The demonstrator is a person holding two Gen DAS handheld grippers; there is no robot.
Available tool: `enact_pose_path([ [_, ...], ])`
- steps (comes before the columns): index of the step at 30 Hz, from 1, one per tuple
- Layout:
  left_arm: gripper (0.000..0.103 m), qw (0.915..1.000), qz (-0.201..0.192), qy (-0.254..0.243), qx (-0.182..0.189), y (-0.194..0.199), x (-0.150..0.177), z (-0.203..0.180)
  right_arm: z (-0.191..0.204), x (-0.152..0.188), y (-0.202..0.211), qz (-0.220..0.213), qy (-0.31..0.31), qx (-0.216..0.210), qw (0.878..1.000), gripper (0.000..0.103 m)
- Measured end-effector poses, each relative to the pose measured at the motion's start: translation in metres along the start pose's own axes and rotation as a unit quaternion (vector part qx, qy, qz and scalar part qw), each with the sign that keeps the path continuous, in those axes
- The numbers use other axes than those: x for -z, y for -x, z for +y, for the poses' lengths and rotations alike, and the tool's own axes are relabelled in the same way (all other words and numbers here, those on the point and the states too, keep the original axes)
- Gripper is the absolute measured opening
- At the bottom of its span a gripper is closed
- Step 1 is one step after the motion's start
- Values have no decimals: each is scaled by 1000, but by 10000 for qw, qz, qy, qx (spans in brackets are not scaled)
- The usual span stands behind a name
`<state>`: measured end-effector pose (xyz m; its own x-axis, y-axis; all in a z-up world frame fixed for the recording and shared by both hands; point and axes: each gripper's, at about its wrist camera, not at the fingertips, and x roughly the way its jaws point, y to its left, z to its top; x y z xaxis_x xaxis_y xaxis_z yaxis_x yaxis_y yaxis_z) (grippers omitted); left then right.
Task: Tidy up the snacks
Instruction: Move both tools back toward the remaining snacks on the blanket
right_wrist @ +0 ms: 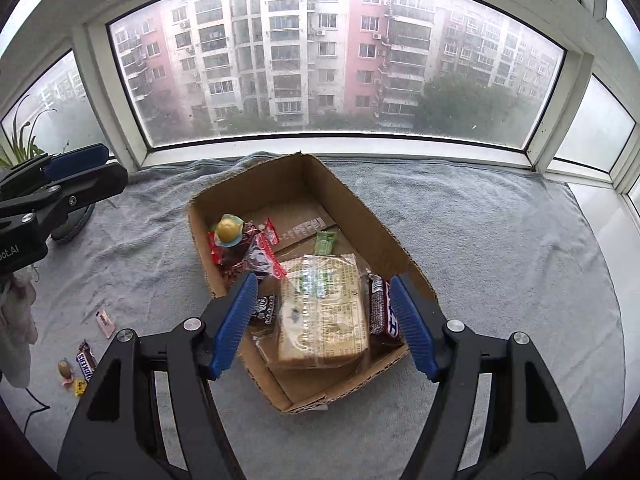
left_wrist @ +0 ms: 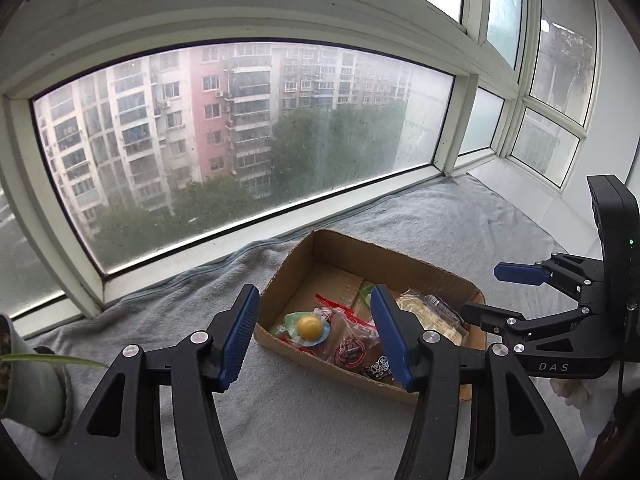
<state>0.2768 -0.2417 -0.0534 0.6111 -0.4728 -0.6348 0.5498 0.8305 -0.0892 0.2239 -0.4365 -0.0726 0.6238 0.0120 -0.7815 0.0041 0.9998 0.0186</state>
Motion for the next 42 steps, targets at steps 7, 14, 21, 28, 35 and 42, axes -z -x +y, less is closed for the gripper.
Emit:
enact_pose_path([
  [7, 57, 9999, -24, 97, -80, 45, 17, 14, 37, 18, 23, -111, 297, -381, 9988, 72],
  [14, 57, 9990, -56, 226, -376, 99, 47, 46, 75, 41, 40, -108, 437, -1001, 9940, 72],
  [21, 57, 9955, -25, 582, -751, 146, 91, 81, 115, 63, 37, 105, 782, -1150, 9902, 72],
  [28, 57, 9889, 254, 1135, -926, 165, 152, 104, 151, 82, 35, 212, 1186, -1393, 9829, 72],
  [35, 51, 9809, 563, 1645, -867, 162, 208, 108, 189, 97, 27, 367, 1644, -1600, 9726, 72],
  [42, 42, 9756, 847, 1873, -770, 148, 236, 103, 223, 109, 12, 618, 2121, -1786, 9588, 71],
])
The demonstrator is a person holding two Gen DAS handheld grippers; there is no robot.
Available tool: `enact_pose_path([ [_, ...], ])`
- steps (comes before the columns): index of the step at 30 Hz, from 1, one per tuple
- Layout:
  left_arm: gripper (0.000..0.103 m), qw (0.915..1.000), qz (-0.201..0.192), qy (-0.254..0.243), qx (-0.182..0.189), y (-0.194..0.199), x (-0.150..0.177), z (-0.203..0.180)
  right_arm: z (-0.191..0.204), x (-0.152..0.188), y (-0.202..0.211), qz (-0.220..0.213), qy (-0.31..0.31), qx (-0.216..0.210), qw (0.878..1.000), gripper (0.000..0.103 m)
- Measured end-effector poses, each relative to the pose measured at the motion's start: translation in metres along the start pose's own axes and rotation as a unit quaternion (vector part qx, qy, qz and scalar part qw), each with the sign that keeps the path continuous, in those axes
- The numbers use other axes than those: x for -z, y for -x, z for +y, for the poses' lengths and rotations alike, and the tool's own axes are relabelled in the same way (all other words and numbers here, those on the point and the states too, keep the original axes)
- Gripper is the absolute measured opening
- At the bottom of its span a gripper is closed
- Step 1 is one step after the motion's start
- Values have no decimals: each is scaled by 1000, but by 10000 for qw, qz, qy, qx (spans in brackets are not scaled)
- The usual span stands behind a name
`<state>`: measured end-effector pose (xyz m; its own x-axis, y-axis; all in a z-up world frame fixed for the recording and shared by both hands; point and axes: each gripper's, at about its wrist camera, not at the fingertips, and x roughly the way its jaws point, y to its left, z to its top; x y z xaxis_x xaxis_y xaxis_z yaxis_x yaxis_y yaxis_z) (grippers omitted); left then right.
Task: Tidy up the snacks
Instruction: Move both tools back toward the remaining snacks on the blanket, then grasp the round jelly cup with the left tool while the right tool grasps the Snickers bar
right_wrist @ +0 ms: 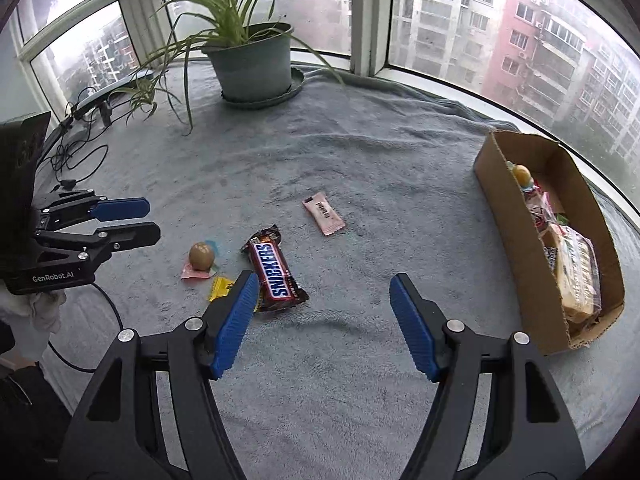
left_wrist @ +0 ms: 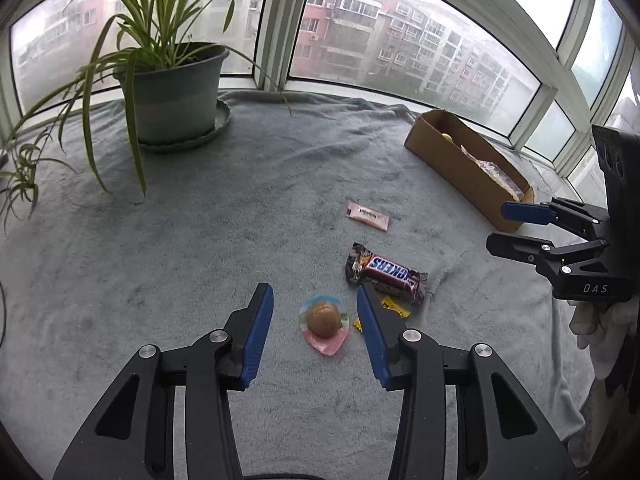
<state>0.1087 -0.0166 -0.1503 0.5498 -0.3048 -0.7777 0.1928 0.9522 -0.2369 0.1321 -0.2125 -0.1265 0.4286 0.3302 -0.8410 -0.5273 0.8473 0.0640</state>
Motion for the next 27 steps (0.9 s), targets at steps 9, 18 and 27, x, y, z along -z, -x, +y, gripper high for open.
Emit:
enact_pose_path([
  [9, 33, 9997, 243, -15, 9, -20, 15, 1, 12, -4, -40, 423, 293, -216, 9984, 61],
  [18, 28, 9989, 432, -169, -32, -39, 17, -6, 15, -9, -69, 709, 399, -382, 9960, 48],
  [27, 27, 9980, 583, -235, -69, -55, 20, -9, 22, -12, -90, 865, 527, -467, 9938, 44],
])
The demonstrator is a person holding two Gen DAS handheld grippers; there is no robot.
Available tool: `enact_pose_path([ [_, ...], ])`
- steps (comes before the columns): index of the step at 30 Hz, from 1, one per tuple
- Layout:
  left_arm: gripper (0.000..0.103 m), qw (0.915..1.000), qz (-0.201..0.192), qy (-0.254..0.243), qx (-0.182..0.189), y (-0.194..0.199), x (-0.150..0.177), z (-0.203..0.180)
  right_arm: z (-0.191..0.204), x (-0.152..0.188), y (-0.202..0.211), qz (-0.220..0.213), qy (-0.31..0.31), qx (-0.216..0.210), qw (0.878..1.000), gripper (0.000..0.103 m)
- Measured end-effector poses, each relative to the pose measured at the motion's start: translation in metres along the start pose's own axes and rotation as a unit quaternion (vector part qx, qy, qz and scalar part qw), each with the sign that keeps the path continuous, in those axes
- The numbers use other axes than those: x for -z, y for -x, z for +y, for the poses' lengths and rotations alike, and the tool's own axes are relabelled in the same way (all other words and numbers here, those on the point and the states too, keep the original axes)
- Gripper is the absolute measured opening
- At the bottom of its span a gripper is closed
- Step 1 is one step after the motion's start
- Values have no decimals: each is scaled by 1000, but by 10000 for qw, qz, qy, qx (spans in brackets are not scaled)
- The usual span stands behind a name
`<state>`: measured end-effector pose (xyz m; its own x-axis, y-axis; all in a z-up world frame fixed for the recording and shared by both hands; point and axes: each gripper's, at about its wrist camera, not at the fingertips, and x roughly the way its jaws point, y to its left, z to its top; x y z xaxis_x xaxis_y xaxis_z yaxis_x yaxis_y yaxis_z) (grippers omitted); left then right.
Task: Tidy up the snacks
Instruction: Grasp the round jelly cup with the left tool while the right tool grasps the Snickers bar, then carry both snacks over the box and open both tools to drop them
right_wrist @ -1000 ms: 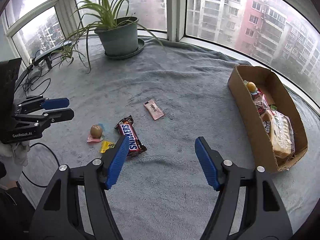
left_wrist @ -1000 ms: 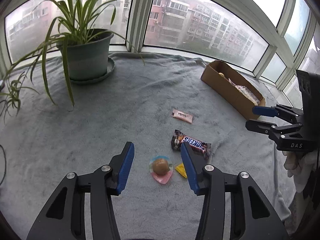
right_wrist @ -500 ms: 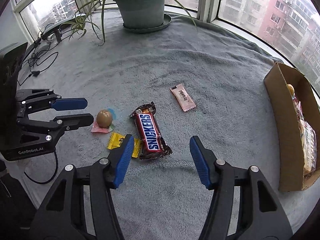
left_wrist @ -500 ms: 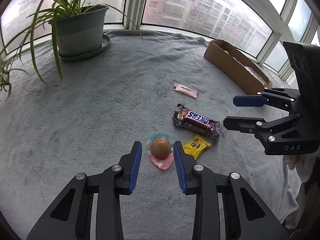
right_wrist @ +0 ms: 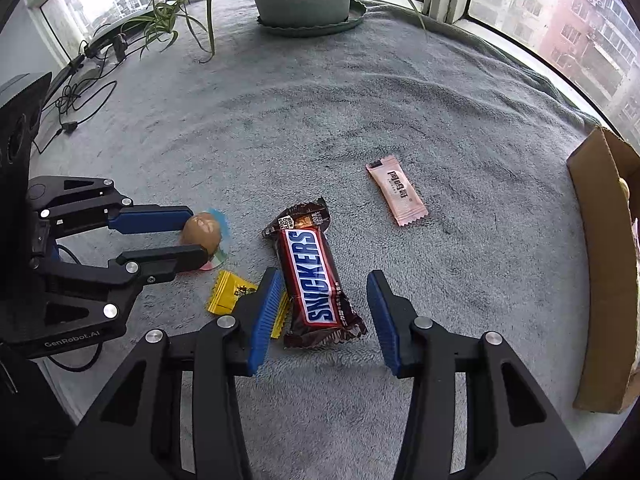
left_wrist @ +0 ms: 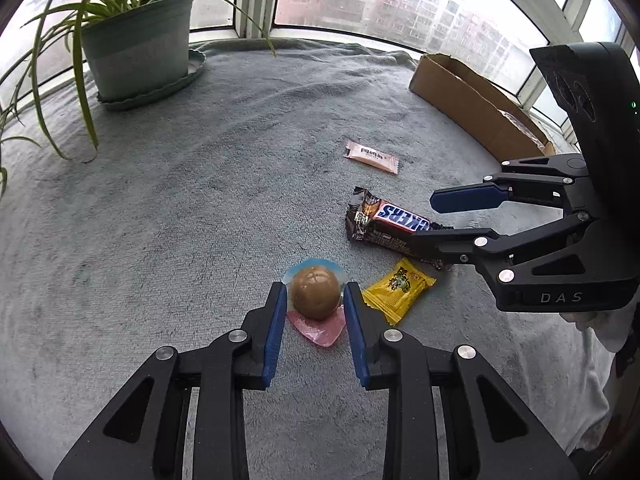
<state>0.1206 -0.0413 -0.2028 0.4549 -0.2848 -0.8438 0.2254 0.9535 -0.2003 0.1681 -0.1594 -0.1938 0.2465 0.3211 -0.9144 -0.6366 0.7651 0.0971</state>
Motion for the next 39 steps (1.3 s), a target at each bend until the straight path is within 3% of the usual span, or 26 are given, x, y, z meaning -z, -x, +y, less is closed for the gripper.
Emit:
enact_pose_path([
  [6, 24, 10000, 4, -7, -31, -5, 0, -1, 2, -4, -9, 59, 46, -25, 10000, 44],
  [13, 24, 10000, -40, -50, -71, -6, -2, -1, 5, -6, -11, 73, 102, -60, 9999, 32],
  [20, 23, 9999, -106, -59, -100, -5, -3, 1, 3, -4, -7, -6, 15, -69, 10000, 30],
  [31, 23, 9996, -291, 16, -53, 16, -8, 3, -8, 0, 23, -313, -155, 64, 9994, 30],
  [39, 23, 9984, -525, -194, 41, 35, -27, -11, -37, 8, 63, -653, -449, 276, 9965, 30],
])
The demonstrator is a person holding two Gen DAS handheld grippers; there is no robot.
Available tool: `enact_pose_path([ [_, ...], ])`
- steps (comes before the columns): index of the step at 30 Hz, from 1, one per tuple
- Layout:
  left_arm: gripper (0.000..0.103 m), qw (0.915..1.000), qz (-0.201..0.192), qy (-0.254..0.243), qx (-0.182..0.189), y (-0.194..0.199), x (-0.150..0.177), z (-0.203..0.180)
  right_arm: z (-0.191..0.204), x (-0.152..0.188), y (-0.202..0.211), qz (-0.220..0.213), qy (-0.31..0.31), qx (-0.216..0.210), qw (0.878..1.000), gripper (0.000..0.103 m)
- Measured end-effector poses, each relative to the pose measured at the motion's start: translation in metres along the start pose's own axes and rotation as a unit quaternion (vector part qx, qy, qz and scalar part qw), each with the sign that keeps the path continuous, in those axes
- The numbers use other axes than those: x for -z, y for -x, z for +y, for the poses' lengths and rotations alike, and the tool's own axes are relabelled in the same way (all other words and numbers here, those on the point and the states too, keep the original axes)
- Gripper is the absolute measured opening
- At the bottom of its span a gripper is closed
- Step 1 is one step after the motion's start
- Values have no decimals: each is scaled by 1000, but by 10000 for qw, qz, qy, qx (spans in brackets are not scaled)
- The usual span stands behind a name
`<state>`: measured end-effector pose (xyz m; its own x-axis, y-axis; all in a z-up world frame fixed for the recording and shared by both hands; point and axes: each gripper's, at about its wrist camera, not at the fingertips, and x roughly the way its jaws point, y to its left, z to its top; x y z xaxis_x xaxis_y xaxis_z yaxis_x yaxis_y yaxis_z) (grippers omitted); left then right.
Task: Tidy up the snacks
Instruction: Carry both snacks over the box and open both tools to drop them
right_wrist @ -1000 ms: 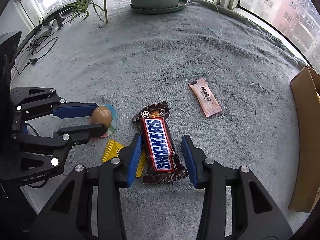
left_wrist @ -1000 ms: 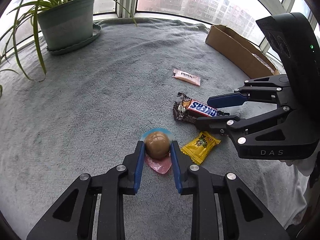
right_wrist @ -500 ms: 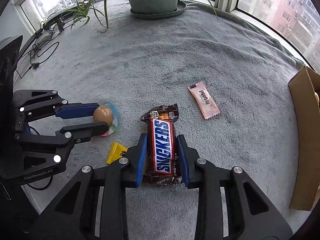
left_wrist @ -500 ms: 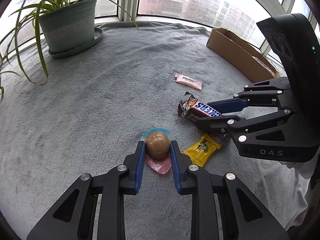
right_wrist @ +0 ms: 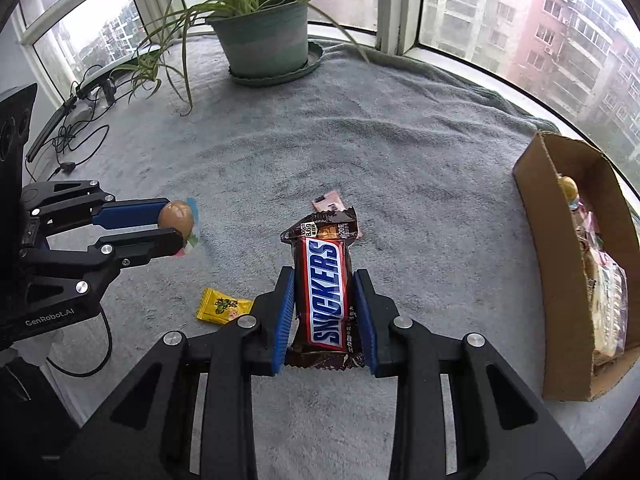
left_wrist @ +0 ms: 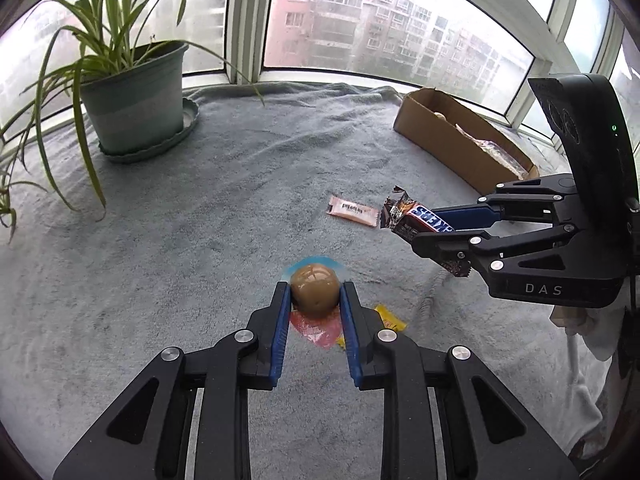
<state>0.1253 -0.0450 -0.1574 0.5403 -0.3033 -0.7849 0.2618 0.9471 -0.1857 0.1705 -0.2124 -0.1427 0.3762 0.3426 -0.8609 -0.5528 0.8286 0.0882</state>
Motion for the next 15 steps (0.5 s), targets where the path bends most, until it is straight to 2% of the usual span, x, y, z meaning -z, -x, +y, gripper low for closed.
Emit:
enact_pose_path([
  [15, 23, 9967, -382, -617, 365, 0, -58, -54, -88, 9, 69, -550, -662, 694, 9939, 30],
])
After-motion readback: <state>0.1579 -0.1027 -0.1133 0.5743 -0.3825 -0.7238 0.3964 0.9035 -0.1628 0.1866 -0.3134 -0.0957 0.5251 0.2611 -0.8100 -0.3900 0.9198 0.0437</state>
